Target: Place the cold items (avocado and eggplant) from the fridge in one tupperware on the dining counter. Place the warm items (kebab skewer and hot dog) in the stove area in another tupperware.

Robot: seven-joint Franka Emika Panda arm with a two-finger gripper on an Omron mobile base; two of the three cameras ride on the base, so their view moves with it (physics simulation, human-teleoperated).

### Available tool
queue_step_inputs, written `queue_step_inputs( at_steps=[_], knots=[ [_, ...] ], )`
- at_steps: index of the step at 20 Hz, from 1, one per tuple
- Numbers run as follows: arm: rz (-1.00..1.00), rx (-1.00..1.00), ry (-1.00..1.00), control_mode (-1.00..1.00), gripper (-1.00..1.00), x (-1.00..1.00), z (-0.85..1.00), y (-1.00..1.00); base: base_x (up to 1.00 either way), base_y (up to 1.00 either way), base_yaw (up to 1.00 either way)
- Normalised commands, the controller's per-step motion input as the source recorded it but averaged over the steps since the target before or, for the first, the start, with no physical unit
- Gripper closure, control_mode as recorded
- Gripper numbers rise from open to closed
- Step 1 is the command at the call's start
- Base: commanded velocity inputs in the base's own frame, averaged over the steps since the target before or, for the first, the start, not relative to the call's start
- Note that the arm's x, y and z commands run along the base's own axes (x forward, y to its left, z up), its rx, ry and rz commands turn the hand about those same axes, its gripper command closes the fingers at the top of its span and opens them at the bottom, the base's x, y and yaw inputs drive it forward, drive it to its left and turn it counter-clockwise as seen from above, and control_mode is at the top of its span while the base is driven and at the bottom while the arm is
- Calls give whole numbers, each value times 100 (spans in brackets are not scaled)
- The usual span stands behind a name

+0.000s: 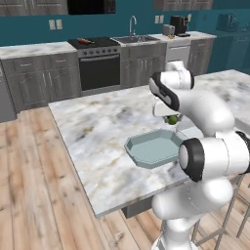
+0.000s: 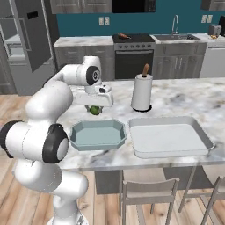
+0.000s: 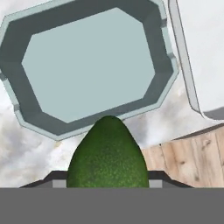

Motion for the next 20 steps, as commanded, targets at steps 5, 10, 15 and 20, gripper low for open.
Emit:
queue_step_inputs(
  at_steps=[5, 10, 15, 20],
  knots=[
    [9, -2, 4, -100, 100, 25, -46, -17, 0, 0, 0],
    [3, 0, 2, -100, 100, 56, -65, -16, 0, 0, 0],
    [2, 0, 4, -100, 100, 40, -42, -9, 0, 0, 0],
    [4, 0, 1, -100, 100, 40, -47, -6, 0, 0, 0]
  ],
)
